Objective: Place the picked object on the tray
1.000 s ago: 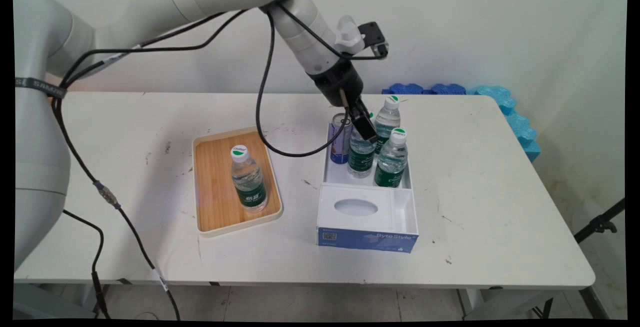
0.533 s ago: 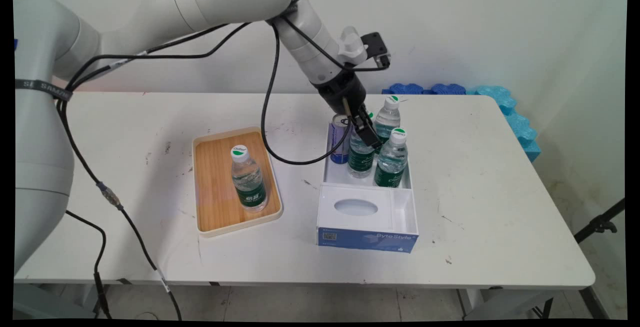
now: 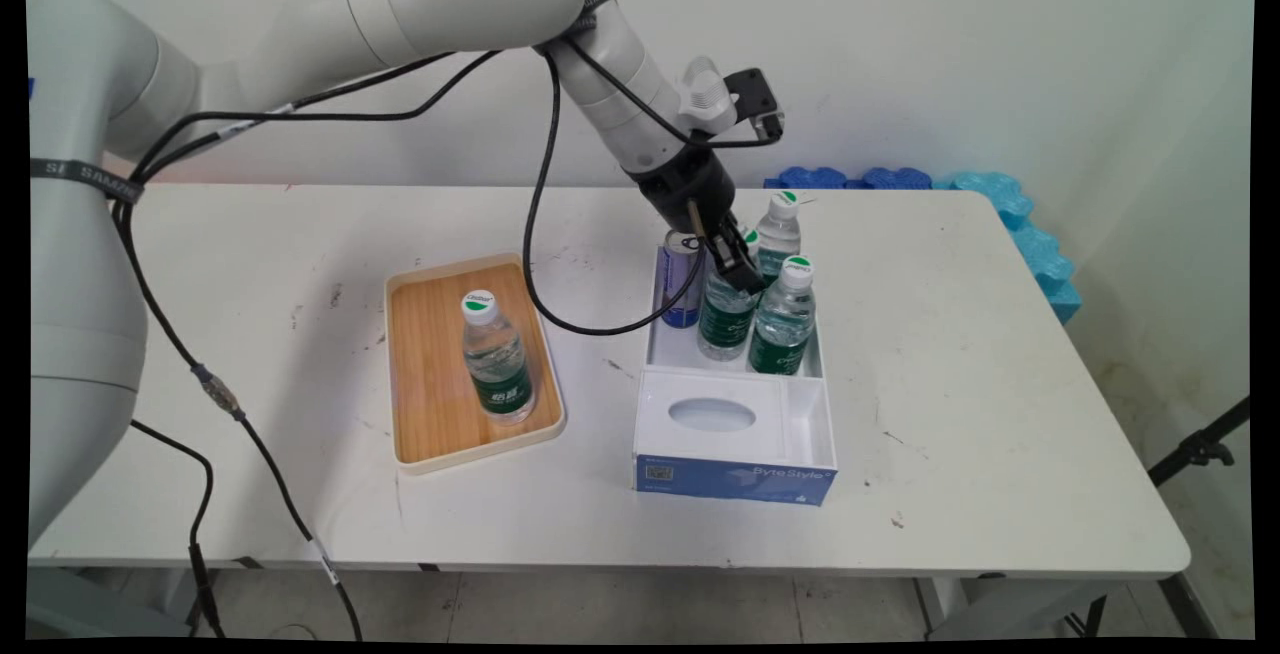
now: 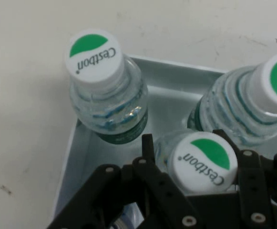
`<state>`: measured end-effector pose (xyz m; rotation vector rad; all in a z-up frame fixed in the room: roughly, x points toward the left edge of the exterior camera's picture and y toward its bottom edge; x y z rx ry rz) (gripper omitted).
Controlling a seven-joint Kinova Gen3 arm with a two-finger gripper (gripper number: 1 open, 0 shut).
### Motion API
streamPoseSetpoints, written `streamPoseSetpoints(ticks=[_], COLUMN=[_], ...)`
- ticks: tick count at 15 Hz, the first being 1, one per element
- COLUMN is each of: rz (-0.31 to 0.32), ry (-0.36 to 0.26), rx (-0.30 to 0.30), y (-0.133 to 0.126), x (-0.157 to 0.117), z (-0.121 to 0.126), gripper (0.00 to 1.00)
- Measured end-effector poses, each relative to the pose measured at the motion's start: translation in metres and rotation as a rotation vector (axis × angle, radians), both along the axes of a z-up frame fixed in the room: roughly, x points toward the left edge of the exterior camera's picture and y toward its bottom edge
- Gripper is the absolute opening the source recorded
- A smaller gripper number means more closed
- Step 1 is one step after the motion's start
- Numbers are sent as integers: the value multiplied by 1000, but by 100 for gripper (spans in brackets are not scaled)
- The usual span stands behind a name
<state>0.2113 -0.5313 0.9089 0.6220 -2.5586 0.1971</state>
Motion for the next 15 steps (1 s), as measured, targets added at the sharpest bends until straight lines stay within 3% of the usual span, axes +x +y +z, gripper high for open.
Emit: streamPoseSetpoints(ticks=[7,11,15], rz=[12,29,39], ry=[28,36,36], rx=[-23,-40,-44], y=[14,28,45], x=[10,32,59], z=[56,98,125], gripper=[0,0,0])
